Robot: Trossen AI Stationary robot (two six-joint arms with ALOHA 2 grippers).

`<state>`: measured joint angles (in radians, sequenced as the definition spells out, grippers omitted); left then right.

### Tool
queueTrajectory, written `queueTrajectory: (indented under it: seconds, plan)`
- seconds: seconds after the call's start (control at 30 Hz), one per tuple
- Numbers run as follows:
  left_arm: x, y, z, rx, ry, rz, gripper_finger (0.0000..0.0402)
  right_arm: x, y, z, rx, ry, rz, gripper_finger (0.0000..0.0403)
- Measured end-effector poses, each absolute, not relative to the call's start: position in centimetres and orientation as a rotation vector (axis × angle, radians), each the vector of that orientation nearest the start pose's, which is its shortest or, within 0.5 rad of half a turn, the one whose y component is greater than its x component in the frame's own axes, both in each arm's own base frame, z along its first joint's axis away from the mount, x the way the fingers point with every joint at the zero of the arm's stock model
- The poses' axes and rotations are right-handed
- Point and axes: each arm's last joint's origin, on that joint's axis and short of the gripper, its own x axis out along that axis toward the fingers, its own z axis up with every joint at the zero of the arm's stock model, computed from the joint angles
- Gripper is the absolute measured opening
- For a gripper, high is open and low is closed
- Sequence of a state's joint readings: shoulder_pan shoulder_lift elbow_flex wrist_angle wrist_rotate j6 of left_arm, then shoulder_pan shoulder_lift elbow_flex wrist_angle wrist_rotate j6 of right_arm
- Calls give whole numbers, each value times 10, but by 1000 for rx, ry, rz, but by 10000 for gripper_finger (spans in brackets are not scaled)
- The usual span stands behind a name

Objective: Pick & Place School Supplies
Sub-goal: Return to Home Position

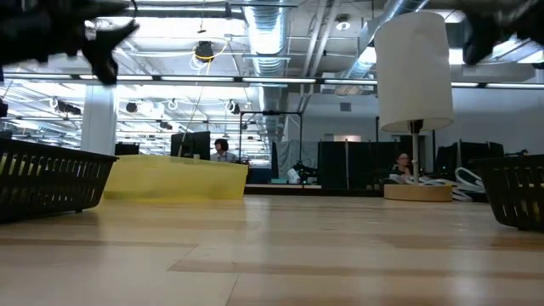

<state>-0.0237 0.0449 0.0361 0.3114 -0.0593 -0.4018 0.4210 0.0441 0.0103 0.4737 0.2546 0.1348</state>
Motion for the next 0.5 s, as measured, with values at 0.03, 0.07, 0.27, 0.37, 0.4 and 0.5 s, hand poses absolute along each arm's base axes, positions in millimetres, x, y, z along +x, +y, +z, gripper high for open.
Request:
queueTrajectory:
  seconds: [0.03,0.07,0.27,0.37,0.4,0.5]
  plan:
    - [96,-1,191,-425,-276,-20,127,89,30,200,279,-324,143,244]
    - [97,0,188,-439,-240,1,127,90,29,196,278,-286,104,244]
    - [99,-1,176,-419,-115,8,127,93,27,183,300,-160,66,244]
    - [100,-4,176,-426,-91,-95,127,94,27,174,258,-75,47,244]
    - [99,-5,176,-431,-84,-130,127,95,26,172,242,-56,35,244]
    - [99,-6,176,-438,-70,-183,127,96,25,168,145,-9,32,244]
